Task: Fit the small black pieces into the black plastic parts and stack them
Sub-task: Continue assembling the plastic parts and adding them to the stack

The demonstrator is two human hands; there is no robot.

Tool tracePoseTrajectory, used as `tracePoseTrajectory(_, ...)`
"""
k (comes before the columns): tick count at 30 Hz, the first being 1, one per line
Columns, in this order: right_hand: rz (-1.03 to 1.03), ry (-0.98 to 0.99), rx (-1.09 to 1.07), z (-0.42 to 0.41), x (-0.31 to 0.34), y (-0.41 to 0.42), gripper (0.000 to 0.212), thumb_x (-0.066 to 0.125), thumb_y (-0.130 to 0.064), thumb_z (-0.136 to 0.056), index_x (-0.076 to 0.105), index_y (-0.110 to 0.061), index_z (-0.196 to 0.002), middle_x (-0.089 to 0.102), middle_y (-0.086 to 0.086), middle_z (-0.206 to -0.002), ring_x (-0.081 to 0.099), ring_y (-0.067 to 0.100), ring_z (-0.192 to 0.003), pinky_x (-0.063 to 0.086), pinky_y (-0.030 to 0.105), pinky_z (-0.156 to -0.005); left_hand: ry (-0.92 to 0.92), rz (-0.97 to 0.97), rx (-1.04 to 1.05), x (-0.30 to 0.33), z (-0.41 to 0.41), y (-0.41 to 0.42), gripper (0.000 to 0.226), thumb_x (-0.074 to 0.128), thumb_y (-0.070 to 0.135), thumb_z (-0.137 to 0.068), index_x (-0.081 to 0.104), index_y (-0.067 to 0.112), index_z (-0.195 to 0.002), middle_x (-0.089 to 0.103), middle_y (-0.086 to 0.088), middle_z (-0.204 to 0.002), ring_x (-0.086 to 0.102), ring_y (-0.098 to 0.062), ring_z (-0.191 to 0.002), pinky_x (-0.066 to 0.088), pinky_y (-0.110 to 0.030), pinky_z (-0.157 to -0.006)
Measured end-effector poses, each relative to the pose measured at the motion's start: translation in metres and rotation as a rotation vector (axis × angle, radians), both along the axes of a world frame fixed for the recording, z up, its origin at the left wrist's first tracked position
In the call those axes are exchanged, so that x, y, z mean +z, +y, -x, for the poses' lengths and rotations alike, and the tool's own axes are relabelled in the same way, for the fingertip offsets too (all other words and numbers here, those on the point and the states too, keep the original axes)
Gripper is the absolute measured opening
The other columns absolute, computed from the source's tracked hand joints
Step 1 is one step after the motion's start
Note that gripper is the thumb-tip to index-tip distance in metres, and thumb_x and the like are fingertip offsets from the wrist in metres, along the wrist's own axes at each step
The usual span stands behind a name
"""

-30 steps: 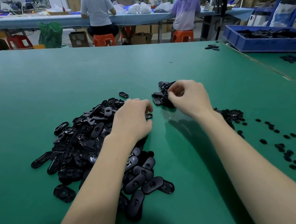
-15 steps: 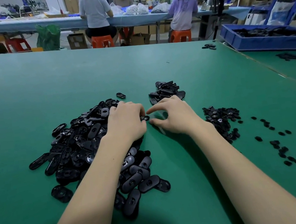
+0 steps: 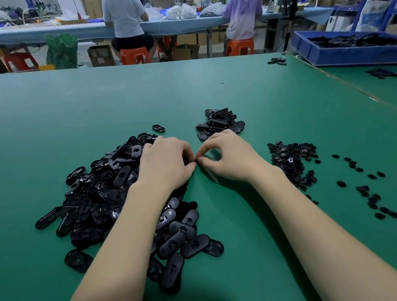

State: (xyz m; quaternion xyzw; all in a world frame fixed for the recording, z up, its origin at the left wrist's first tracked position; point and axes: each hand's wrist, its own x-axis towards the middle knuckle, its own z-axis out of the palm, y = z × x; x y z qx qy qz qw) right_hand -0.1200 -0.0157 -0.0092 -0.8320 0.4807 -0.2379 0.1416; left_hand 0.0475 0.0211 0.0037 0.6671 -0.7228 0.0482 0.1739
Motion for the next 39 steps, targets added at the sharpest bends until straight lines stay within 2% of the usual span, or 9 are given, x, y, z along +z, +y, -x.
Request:
tracePoseTrajectory(5, 0.000, -0.024, -0.008, 0.005, 0.002, 0.000, 0.023, 0.070, -0.026, -0.085, 0.073, -0.033, -0.106, 0.067, -0.004, -0.113, 0.049, 0.020, -0.122, 0.039, 0.036, -0.105, 0.082, 0.054, -0.049, -0.002, 0.005, 0.000, 0.011, 0.063, 0.038, -0.092, 0.071, 0.032, -0.095, 0.066, 0.008, -0.103, 0.052, -0.020, -0.108, 0.039, -0.034, -0.089)
tracePoseTrajectory(9, 0.012, -0.089, -0.060, 0.007, 0.001, 0.000, 0.039, 0.080, -0.044, -0.078, 0.070, -0.032, -0.114, 0.068, -0.008, -0.115, 0.051, 0.016, -0.119, 0.044, 0.038, -0.102, 0.419, 0.048, -0.063, 0.006, 0.008, -0.002, 0.004, 0.066, 0.032, -0.089, 0.069, 0.029, -0.089, 0.067, 0.014, -0.086, 0.064, -0.013, -0.090, 0.050, -0.032, -0.084)
tracePoseTrajectory(16, 0.044, -0.208, -0.101, 0.002, 0.000, -0.001, 0.015, 0.077, -0.044, -0.082, 0.073, -0.032, -0.091, 0.073, -0.020, -0.098, 0.061, 0.010, -0.110, 0.049, 0.041, -0.099, 0.680, 0.070, -0.063, 0.009, 0.011, -0.003, 0.005, 0.068, 0.019, -0.090, 0.071, 0.016, -0.087, 0.072, 0.006, -0.079, 0.063, 0.002, -0.064, 0.041, -0.002, -0.065)
tracePoseTrajectory(19, -0.041, -0.304, -0.080, 0.003, 0.001, 0.001, 0.020, 0.081, -0.044, -0.078, 0.070, -0.031, -0.089, 0.074, -0.021, -0.088, 0.066, -0.001, -0.097, 0.053, 0.034, -0.093, 0.757, 0.070, -0.032, 0.010, 0.011, -0.003, 0.007, 0.067, 0.021, -0.090, 0.069, 0.015, -0.088, 0.073, 0.005, -0.081, 0.069, -0.004, -0.068, 0.046, -0.008, -0.068)
tracePoseTrajectory(22, -0.026, -0.279, -0.110, 0.002, 0.002, 0.001, 0.020, 0.079, -0.044, -0.077, 0.065, -0.035, -0.089, 0.073, -0.022, -0.081, 0.067, 0.003, -0.093, 0.054, 0.036, -0.087, 0.837, 0.035, -0.027, 0.010, 0.011, -0.003, 0.005, 0.067, 0.019, -0.091, 0.067, 0.014, -0.091, 0.074, 0.003, -0.082, 0.072, -0.007, -0.071, 0.052, -0.017, -0.074)
tracePoseTrajectory(26, -0.034, -0.204, -0.096, 0.009, 0.006, 0.001, 0.016, 0.076, -0.030, -0.080, 0.067, -0.035, -0.092, 0.070, -0.019, -0.077, 0.065, 0.005, -0.086, 0.053, 0.034, -0.087, 0.700, -0.023, -0.081, 0.008, 0.007, -0.002, 0.021, 0.070, 0.021, -0.087, 0.062, 0.024, -0.107, 0.070, 0.010, -0.090, 0.068, -0.002, -0.072, 0.050, -0.014, -0.074)
tracePoseTrajectory(29, -0.071, -0.161, -0.071, 0.016, 0.010, -0.001, 0.018, 0.078, -0.026, -0.081, 0.068, -0.033, -0.093, 0.071, -0.016, -0.078, 0.064, 0.002, -0.081, 0.051, 0.026, -0.076, 0.501, -0.060, -0.107, 0.007, 0.006, -0.001, 0.023, 0.074, 0.028, -0.084, 0.069, 0.030, -0.106, 0.069, 0.013, -0.093, 0.068, -0.008, -0.083, 0.054, -0.029, -0.088)
tracePoseTrajectory(32, -0.162, -0.126, -0.021, 0.023, 0.016, -0.001, 0.018, 0.079, -0.022, -0.082, 0.071, -0.033, -0.093, 0.072, -0.013, -0.079, 0.063, -0.002, -0.071, 0.047, 0.013, -0.063, 0.408, -0.072, -0.077, 0.006, 0.008, 0.002, 0.016, 0.075, 0.035, -0.082, 0.070, 0.035, -0.098, 0.067, 0.017, -0.089, 0.066, -0.008, -0.087, 0.055, -0.036, -0.087)
tracePoseTrajectory(39, -0.169, 0.079, -0.396, 0.080, 0.043, -0.010, 0.012, 0.066, -0.027, -0.087, 0.072, -0.037, -0.083, 0.074, -0.012, -0.094, 0.067, 0.016, -0.096, 0.056, 0.034, -0.091, 0.451, -0.073, -0.088, 0.005, 0.007, 0.001, 0.015, 0.074, 0.035, -0.082, 0.068, 0.034, -0.095, 0.068, 0.016, -0.089, 0.066, -0.010, -0.086, 0.054, -0.036, -0.088)
